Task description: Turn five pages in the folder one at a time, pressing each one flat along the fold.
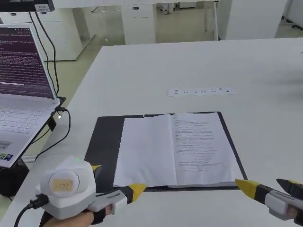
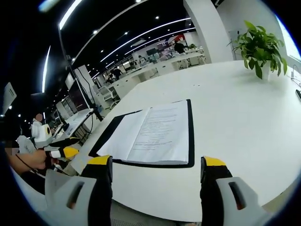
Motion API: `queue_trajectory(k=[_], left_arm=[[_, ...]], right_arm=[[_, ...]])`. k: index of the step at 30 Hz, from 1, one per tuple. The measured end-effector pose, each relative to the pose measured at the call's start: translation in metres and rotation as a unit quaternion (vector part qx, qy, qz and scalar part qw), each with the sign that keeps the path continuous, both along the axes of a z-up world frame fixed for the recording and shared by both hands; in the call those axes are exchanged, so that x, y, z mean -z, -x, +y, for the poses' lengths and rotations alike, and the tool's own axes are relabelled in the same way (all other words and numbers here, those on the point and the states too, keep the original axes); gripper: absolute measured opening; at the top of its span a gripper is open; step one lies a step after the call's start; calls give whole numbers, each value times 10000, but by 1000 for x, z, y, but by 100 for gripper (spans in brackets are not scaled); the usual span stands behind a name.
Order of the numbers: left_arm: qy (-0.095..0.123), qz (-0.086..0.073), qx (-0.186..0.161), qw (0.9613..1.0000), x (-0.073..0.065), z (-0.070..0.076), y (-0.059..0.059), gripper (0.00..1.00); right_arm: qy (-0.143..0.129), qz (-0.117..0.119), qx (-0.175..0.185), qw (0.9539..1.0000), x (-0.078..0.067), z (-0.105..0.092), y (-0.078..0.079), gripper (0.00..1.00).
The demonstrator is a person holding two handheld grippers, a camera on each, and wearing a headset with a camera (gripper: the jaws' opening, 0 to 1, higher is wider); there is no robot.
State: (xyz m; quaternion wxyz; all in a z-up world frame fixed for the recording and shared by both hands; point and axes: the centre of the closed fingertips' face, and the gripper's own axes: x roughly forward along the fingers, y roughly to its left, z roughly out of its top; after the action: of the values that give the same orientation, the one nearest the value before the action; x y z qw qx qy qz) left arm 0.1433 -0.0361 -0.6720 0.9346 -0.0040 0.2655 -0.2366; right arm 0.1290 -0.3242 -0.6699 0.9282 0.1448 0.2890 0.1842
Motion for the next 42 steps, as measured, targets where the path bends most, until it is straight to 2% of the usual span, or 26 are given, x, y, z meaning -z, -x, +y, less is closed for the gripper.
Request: queue_trajectory(k=[3, 5, 7, 11, 17, 20, 22, 24, 26, 32, 36, 42], left_arm=[[-21, -36, -10, 10000, 0, -1, -1, 78], [-21, -32, -46, 10000, 1, -3, -2, 83], [-6, 92, -1, 10000, 5, -7, 0, 81], [-99, 184, 126, 9997, 13, -18, -2, 79], [-171, 246, 534, 9981, 22, -57, -13, 78], [-181, 278, 768, 9965, 27, -82, -19, 78], [-263, 322, 964, 9945, 33, -99, -22, 77], [-240, 289, 1085, 9934, 37, -118, -29, 77], [-223, 336, 1199, 9920, 42, -136, -33, 77], [-178, 319, 1412, 9893, 59, -183, -52, 73], [-96, 312, 1408, 9895, 68, -207, -66, 71], [-164, 253, 1333, 9906, 82, -226, -82, 67]], right_arm=[[13, -45, -31, 10000, -1, 4, 0, 77], [64, -58, -52, 9999, 0, 5, -1, 80], [124, -11, -209, 9997, 3, 8, 1, 79], [269, -21, -431, 9987, 6, 15, 4, 78], [301, 4, -602, 9977, 8, 19, 5, 77], [247, 0, -594, 9979, 8, 17, 4, 77], [236, 26, -608, 9979, 10, 16, 4, 76], [239, 16, -620, 9978, 10, 15, 3, 76], [259, 37, -655, 9975, 12, 14, 3, 76], [150, 40, -482, 9987, 18, 1, 0, 75], [59, 23, -363, 9993, 20, -6, -4, 74], [-25, 34, -263, 9996, 23, -12, -8, 73]])
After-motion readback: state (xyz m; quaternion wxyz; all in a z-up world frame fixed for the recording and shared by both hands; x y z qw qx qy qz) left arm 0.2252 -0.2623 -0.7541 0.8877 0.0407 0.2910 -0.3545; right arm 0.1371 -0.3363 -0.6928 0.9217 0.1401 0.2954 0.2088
